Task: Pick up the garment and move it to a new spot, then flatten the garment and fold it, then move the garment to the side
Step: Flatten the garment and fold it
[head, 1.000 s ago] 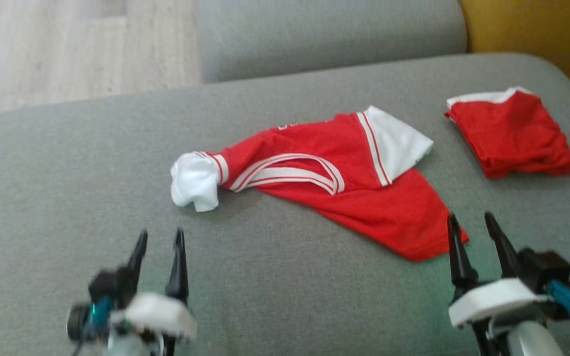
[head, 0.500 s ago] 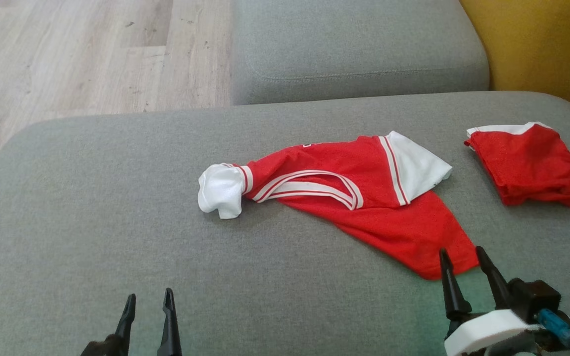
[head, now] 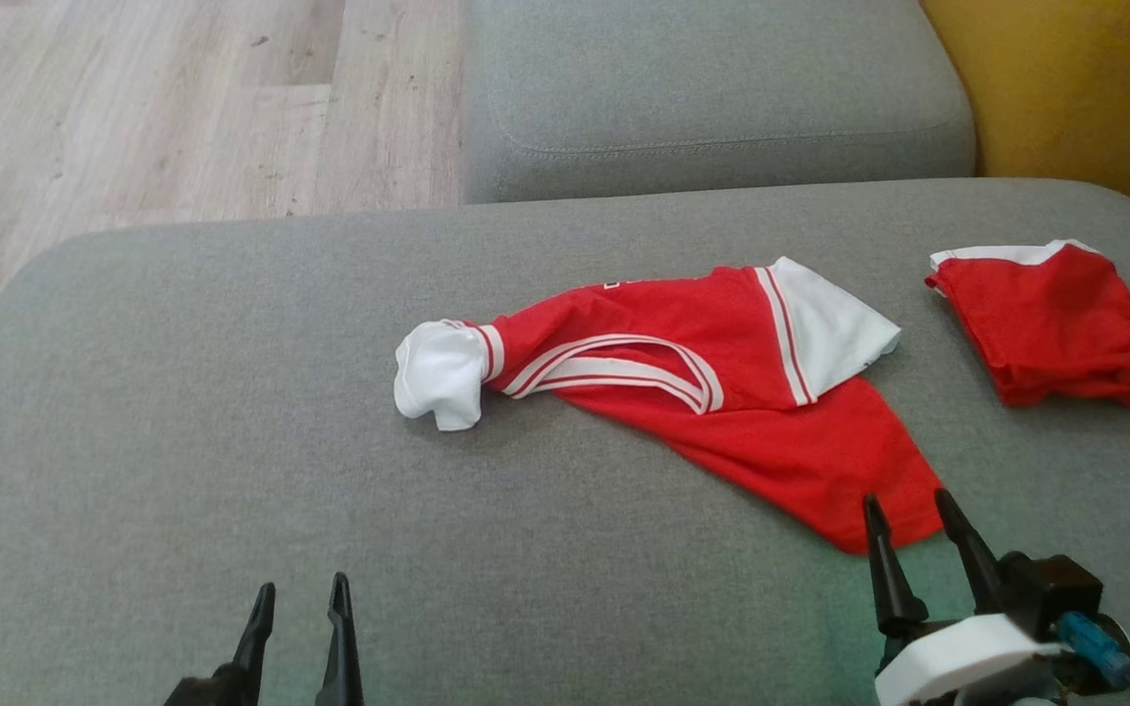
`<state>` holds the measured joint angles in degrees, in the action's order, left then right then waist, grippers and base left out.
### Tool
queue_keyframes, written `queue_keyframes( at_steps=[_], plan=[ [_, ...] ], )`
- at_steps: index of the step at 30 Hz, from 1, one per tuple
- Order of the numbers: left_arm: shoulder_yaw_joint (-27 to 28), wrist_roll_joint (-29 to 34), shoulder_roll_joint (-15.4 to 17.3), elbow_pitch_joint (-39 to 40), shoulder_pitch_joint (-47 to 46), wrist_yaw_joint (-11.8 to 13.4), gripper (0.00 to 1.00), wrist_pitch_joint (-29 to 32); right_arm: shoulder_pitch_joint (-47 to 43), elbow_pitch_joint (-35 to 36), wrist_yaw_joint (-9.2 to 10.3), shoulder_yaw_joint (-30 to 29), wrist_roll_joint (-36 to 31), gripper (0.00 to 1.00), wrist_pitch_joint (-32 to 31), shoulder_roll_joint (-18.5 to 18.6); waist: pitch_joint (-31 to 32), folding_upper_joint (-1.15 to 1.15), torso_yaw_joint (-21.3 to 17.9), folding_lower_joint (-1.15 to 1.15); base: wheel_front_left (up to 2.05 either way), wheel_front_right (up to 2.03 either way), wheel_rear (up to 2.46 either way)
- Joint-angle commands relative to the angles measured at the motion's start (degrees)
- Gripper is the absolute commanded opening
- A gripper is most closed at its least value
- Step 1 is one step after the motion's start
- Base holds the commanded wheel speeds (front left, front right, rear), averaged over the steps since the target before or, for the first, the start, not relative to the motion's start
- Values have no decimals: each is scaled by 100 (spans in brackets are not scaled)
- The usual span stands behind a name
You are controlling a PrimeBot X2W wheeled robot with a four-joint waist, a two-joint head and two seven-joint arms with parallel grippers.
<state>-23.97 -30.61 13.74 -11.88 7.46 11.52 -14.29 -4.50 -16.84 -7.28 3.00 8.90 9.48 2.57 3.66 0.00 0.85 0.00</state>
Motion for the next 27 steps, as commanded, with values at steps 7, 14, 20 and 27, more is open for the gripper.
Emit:
queue_keyframes(
  at_steps=[7, 14, 20, 27],
  plan=[
    [198, 128, -19, 153, -314, -44, 100, -71, 501, 217, -21, -82, -408, 100, -93, 31, -131, 0, 105, 0, 0, 0, 0],
    [87, 208, -53, 174, -545, -112, 100, -66, 1275, -205, -21, -577, -853, 100, -466, 31, -564, 0, 463, 0, 0, 0, 0],
    [71, 241, -112, 98, -781, -151, 100, -67, 1992, -1081, -21, -889, -636, 100, -722, 31, -996, 0, 827, 0, 0, 0, 0],
    [91, 274, -197, -7, -930, -197, 100, -69, 2515, -2076, -21, -1112, -115, 100, -827, 31, -1204, 0, 1103, 0, 0, 0, 0]
  ],
)
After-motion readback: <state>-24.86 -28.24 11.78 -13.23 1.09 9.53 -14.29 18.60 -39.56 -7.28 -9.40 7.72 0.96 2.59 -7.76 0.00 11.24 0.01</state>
